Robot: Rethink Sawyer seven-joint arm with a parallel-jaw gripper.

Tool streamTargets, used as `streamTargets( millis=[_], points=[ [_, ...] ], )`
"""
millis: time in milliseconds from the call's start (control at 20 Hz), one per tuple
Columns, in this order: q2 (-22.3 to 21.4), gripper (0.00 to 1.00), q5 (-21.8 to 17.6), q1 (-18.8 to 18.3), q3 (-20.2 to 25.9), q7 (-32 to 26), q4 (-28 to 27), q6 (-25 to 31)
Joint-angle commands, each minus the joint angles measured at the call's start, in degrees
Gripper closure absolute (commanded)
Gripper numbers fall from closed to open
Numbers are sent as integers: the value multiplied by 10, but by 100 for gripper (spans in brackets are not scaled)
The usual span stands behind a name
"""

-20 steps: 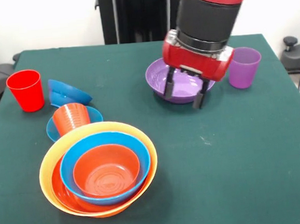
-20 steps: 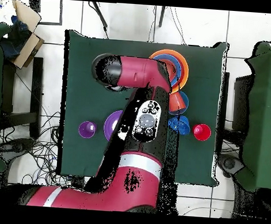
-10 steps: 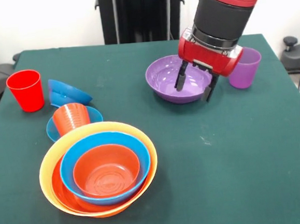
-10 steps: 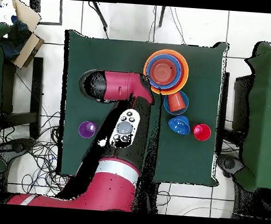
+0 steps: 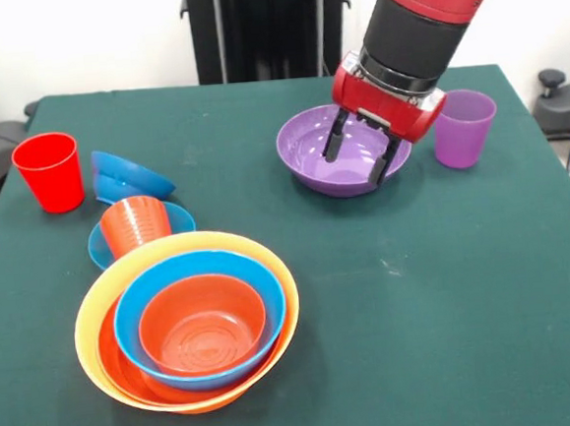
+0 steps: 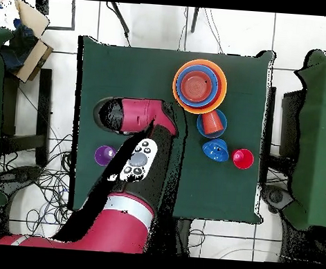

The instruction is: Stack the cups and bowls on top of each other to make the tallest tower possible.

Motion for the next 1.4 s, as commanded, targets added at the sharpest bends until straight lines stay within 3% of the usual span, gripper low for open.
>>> streamTargets(
  millis=[50,350,700,950,1400],
  points=[
    [41,0,27,7,33,131,67,-68],
    [54,0,44,22,35,148,85,-125],
    [61,0,77,48,15,162,111,-132],
    [57,0,87,36,32,141,135,-159],
    [48,0,92,29,22,120,155,-132]
  ],
)
